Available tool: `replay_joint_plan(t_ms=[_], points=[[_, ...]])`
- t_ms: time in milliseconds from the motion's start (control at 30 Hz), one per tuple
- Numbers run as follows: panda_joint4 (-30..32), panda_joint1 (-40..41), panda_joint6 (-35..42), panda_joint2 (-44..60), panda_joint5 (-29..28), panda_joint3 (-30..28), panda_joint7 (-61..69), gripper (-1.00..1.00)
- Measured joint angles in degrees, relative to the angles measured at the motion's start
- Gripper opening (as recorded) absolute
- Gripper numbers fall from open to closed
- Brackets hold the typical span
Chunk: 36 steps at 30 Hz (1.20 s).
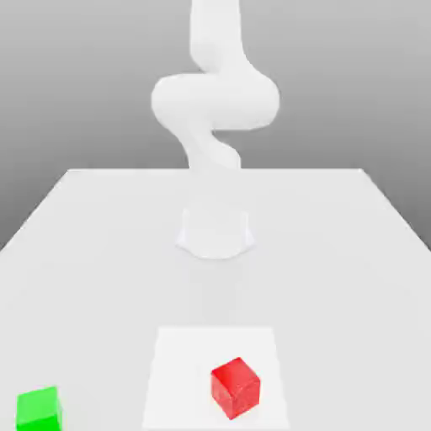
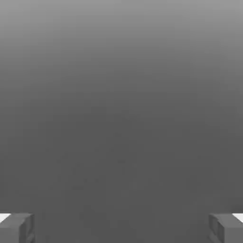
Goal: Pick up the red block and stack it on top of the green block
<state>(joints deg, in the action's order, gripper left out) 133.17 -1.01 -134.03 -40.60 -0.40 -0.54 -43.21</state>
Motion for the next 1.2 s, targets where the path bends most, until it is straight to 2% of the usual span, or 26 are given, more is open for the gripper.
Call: replay_joint_plan(t_ms=[467, 767, 933, 967, 1200], points=[[7.82, -4.65, -12.70, 29.42, -0.03, -2.85, 16.34, 0.00], [12.66, -5.11, -20.85, 48.14, 1.27, -1.99, 27.53, 0.00], [11.82, -4.42, -28.90, 58.52, 1.94, -1.09, 28.99, 0.00], [11.59, -4.29, -30.21, 60.08, 2.11, -0.93, 29.14, -1.00], [11.58, -4.21, -30.25, 60.21, 2.05, -0.84, 29.10, -1.00]])
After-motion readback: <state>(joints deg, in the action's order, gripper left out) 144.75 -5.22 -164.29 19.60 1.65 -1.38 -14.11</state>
